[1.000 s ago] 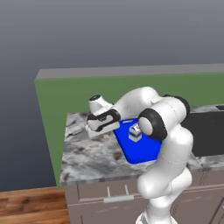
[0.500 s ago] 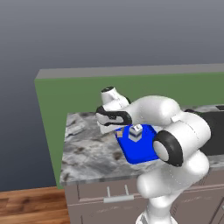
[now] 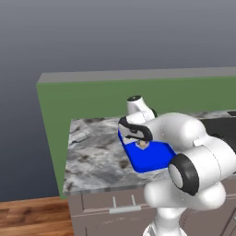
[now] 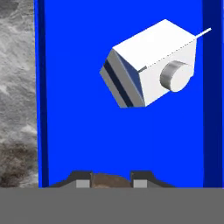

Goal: Take out the milk from the fridge and place it on the tray on the counter. Then take the sugar cube near the tray and place it in the tray.

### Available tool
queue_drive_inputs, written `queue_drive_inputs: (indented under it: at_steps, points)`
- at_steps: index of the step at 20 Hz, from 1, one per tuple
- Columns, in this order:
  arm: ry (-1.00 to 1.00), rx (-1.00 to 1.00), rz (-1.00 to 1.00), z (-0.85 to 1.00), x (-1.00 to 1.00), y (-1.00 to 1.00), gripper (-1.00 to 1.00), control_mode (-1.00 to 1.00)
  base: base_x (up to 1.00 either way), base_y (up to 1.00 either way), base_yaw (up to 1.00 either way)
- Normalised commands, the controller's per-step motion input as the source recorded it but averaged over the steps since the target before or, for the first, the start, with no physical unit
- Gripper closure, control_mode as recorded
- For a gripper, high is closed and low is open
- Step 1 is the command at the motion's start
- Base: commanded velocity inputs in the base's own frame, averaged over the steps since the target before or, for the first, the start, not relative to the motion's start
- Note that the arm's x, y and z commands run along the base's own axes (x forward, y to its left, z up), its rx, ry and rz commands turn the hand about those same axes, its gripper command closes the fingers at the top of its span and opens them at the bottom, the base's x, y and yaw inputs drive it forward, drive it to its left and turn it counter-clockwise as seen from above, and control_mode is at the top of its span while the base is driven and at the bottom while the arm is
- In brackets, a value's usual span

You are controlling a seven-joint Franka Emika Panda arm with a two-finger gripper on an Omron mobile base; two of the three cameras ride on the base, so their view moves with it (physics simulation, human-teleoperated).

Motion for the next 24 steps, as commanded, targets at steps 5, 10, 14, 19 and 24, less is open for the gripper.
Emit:
queue_drive_inputs:
  at_steps: [5, 10, 14, 19, 24]
  points:
    - [0.00, -0.03, 0.00, -0.20, 0.00, 0.00, 1.00, -1.00, 0.00, 0.00, 0.00]
    - [0.04, 0.00, 0.00, -0.34, 0.00, -0.03, 1.00, -1.00, 0.00, 0.00, 0.00]
    - [0.01, 0.00, 0.02, -0.31, 0.00, -0.15, 1.00, -1.00, 0.00, 0.00, 0.00]
    - [0.00, 0.00, 0.03, -0.18, 0.00, -0.11, 1.00, -1.00, 0.00, 0.00, 0.00]
    - [0.01, 0.00, 0.01, -0.20, 0.00, -0.05, 1.00, -1.00, 0.00, 0.00, 0.00]
